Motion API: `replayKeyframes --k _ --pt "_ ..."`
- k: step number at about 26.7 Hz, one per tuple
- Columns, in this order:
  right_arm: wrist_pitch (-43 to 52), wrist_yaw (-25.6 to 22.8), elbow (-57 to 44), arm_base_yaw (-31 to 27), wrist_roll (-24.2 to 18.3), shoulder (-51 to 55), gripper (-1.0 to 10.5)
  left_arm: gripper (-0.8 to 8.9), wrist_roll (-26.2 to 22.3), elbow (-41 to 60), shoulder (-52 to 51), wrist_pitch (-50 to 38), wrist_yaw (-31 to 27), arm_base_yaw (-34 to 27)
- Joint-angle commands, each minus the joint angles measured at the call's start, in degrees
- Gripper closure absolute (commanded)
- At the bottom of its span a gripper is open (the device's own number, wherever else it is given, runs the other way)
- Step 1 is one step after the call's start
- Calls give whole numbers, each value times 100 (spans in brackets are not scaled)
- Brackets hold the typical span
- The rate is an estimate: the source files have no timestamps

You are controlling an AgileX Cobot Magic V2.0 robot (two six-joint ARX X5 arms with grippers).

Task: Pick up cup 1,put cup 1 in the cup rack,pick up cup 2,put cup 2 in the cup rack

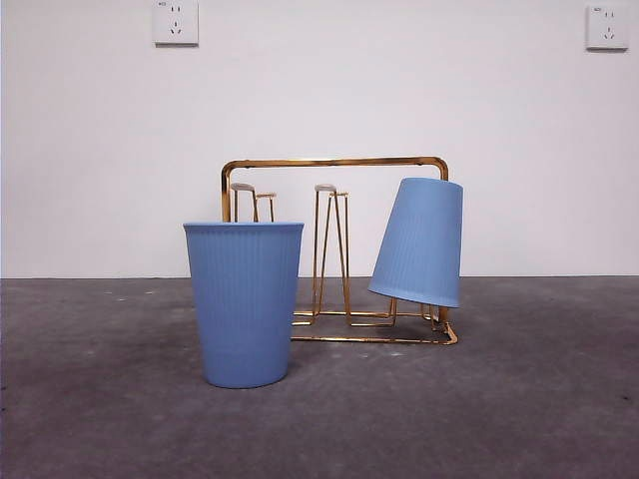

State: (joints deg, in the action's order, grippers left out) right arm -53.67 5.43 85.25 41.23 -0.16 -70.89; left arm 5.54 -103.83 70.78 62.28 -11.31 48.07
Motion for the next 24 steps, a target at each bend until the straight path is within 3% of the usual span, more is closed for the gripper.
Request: replayKeyframes --k 1,7,15,24 --pt "192 326 -24 -2 177 -625 693 375 -70 15 -330 455 -372 11" --pt "380 514 -24 -2 352 -1917 685 375 35 24 -1047 1307 -675 13" --pt "490 573 -24 2 450 -2647 685 375 157 271 -1663 1318 -645 24" --pt "739 717 -24 7 590 -2940 685 375 481 1285 -2341 1128 -649 24"
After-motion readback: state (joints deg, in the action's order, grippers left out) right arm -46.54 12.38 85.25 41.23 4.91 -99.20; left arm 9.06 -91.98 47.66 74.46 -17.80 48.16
